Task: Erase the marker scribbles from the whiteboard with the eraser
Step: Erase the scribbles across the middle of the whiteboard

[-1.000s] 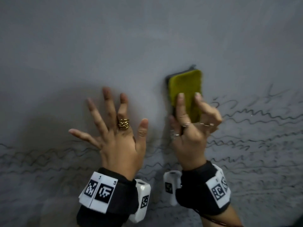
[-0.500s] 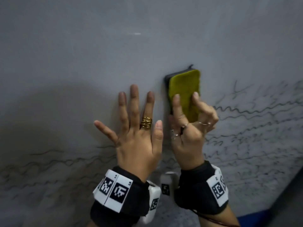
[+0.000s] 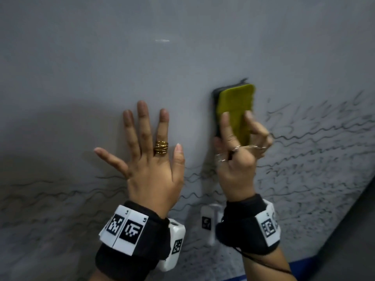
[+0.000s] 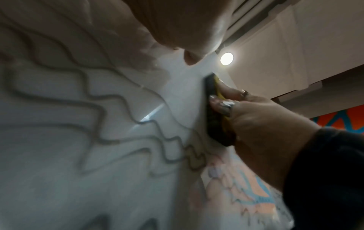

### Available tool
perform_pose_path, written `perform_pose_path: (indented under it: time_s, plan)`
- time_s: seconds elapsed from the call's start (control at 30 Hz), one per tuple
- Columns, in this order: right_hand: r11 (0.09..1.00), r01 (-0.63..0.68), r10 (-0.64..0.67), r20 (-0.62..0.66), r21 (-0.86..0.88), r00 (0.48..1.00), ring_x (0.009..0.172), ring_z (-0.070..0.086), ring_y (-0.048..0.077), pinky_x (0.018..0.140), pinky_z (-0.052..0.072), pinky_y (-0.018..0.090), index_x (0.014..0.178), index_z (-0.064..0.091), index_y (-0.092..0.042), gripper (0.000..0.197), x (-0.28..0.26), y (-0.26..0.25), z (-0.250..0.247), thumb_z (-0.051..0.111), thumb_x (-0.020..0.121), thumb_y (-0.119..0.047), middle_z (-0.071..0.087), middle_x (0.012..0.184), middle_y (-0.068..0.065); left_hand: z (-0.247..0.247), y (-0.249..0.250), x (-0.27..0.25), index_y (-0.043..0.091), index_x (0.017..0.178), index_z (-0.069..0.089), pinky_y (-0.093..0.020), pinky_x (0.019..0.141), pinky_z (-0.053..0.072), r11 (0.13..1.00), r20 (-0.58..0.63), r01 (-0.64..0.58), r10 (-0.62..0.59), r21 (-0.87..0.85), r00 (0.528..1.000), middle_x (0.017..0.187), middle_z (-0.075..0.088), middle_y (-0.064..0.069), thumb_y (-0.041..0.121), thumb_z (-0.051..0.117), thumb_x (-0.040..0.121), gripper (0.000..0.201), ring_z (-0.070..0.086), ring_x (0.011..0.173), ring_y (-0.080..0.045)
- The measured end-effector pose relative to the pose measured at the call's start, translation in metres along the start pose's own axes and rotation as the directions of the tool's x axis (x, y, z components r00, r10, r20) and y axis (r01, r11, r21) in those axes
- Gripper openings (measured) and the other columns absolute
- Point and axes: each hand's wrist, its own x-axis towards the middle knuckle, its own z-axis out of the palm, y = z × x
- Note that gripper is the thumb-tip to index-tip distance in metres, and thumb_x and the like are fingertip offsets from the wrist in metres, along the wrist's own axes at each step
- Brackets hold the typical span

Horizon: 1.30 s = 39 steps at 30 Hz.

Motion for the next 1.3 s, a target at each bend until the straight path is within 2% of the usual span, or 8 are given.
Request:
perform_pose_path:
  time_s: [0.17,0.33,0.53,0.63,0.77,0.9,1.07,1.3]
  plan:
    - [0.992,0.126,-0.126,0.039,0.020,0.991,0.110,0.035,0.031,0.099,0.032,0.041,0.125,0.057,-0.024,0.055,-0.002,0.000,-0.002,0.070,0.077,0.000,0.037,0.130,0.007,0.000,0.015,-0.001,0.024,0.151,0.014,-0.069,0.096,-0.015,0.996,-0.051,0.082,-0.082,-0.019,0.995,0.158,0.000,-0.006,0.039,0.030,0.091,0.064,-0.003,0.145,-0.023]
    - [0.999,-0.022,0.022,-0.003,-0.044,1.000,0.117,0.036,0.030,0.095,0.034,0.052,0.128,0.055,-0.019,0.038,0.002,0.054,-0.025,0.061,0.091,-0.018,0.034,0.133,0.010,0.003,0.006,-0.001,0.027,0.151,0.011,-0.070,0.095,-0.014,0.997,-0.018,0.068,-0.067,0.043,0.998,0.158,-0.001,-0.003,0.037,0.032,0.092,0.064,-0.002,0.145,-0.022]
    - [0.992,-0.121,0.120,0.021,0.044,0.993,0.113,0.037,0.035,0.097,0.033,0.054,0.128,0.054,-0.020,0.038,0.002,0.047,-0.028,0.058,0.091,-0.019,0.032,0.135,0.005,-0.002,0.018,-0.002,0.023,0.149,0.021,-0.069,0.096,-0.014,0.996,-0.062,0.086,-0.085,0.007,0.994,0.158,0.002,-0.006,0.035,0.041,0.087,0.066,-0.001,0.145,-0.023]
    - [0.991,-0.088,0.079,0.087,0.098,0.993,0.115,0.038,0.029,0.104,0.032,0.042,0.132,0.050,-0.015,0.039,0.001,0.058,-0.044,0.051,0.093,-0.016,0.037,0.138,0.008,-0.006,0.046,-0.002,0.022,0.145,0.030,-0.063,0.105,-0.013,0.990,-0.119,-0.100,0.088,-0.099,0.989,0.157,0.010,-0.006,0.026,0.045,0.086,0.061,0.005,0.144,-0.024]
    - [0.980,-0.066,0.012,0.273,0.189,0.962,0.129,0.035,0.013,0.107,0.029,0.039,0.138,0.041,-0.011,0.054,0.005,0.073,-0.069,0.044,0.085,-0.004,0.036,0.146,0.003,0.012,0.099,0.001,0.017,0.142,0.040,-0.052,0.114,0.007,0.886,-0.092,-0.434,0.425,-0.162,0.901,0.153,0.029,-0.004,0.023,0.038,0.086,0.056,0.023,0.141,-0.021]
    - [0.980,-0.043,-0.030,0.357,0.195,0.933,0.132,0.036,0.024,0.105,0.028,0.044,0.139,0.041,-0.020,0.060,0.019,0.091,-0.091,0.046,0.082,-0.001,0.039,0.147,-0.003,0.042,0.126,-0.001,0.013,0.145,0.033,-0.047,0.114,0.003,0.933,-0.092,-0.335,0.325,-0.129,0.941,0.154,0.024,-0.004,0.027,0.037,0.091,0.056,0.019,0.142,-0.021]
    - [0.996,-0.092,0.087,0.247,0.008,0.965,0.133,0.036,0.025,0.101,0.027,0.044,0.135,0.048,-0.020,0.063,0.030,0.138,-0.113,0.043,0.071,-0.014,0.034,0.149,0.008,0.067,0.152,-0.007,0.008,0.144,0.020,-0.042,0.117,-0.001,0.968,-0.196,-0.195,0.162,-0.161,0.967,0.153,0.014,-0.008,0.050,0.038,0.093,0.069,0.012,0.143,-0.027]
    - [0.966,0.029,0.063,0.344,-0.255,0.937,0.136,0.034,0.022,0.094,0.024,0.044,0.138,0.048,-0.022,0.068,0.019,0.177,-0.112,0.045,0.070,-0.024,0.032,0.151,0.003,0.082,0.164,0.000,0.014,0.142,0.021,-0.040,0.115,0.008,0.974,-0.324,-0.153,0.093,-0.165,0.942,0.149,0.014,-0.013,0.030,0.054,0.086,0.067,0.017,0.141,-0.030]
